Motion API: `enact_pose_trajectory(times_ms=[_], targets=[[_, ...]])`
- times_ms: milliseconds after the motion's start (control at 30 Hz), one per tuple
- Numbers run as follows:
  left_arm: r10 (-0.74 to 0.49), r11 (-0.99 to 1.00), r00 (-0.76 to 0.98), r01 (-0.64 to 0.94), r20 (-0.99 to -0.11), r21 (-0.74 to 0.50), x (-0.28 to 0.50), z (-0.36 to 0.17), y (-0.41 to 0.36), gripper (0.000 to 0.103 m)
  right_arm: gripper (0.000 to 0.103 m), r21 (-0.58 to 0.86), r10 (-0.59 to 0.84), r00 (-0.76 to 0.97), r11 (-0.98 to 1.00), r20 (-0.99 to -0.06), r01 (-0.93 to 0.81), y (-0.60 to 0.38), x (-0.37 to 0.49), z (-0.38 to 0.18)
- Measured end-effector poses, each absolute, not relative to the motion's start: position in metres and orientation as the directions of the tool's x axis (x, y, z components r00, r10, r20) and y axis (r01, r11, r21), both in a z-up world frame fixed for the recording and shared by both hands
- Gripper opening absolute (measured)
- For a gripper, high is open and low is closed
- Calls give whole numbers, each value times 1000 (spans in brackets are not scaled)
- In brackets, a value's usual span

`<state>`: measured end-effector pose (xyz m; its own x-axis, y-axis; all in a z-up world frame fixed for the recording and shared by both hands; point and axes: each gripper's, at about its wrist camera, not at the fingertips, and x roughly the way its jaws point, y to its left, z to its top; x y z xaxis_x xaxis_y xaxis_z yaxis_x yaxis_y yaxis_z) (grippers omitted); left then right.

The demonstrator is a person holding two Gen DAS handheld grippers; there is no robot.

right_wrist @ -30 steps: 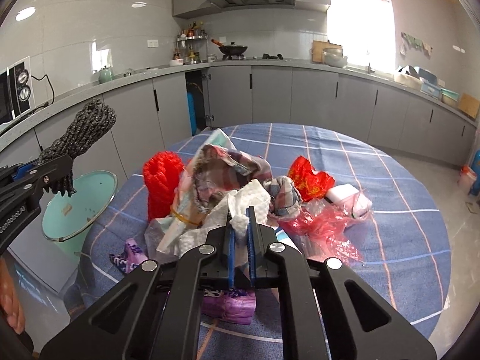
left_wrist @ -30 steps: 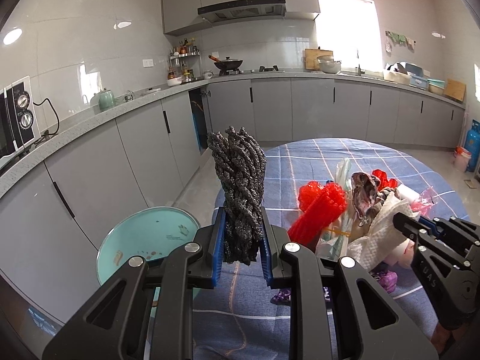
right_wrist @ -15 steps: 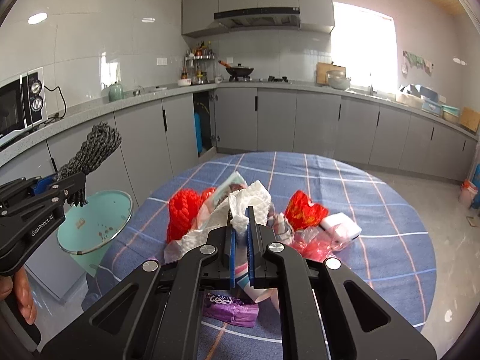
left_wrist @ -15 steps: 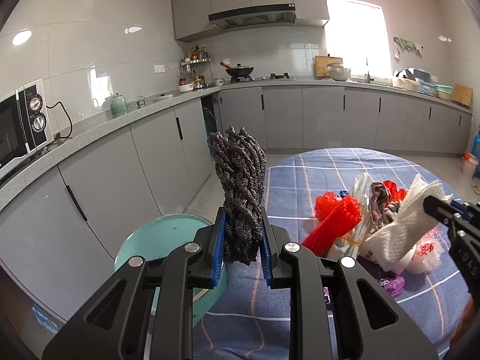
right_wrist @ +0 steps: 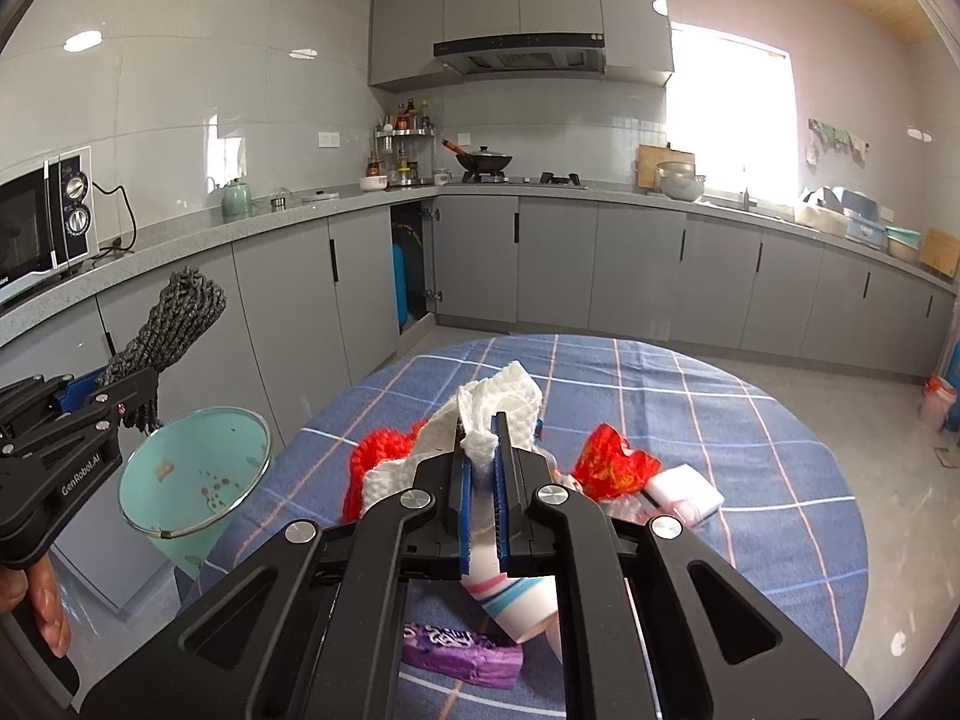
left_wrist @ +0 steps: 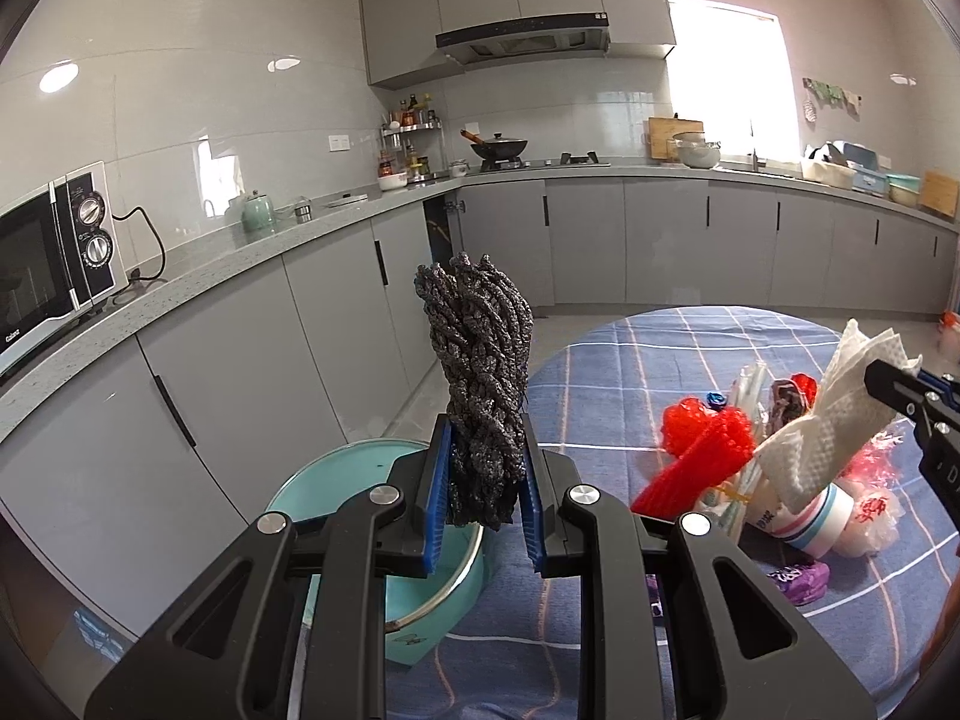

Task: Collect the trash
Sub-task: 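Carry the scrubber and tissue in both tools over the teal wastebasket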

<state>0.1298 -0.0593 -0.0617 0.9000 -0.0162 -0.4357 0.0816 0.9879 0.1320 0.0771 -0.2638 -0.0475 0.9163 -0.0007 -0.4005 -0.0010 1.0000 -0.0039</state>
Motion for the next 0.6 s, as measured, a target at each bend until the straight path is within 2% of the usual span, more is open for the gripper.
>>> enact_pose_trajectory(times_ms=[600], targets=[[63,990,895,-1,-441,139,142,-61,-27,21,7,-10,61,923,997,-381,-70,-233,98,-40]])
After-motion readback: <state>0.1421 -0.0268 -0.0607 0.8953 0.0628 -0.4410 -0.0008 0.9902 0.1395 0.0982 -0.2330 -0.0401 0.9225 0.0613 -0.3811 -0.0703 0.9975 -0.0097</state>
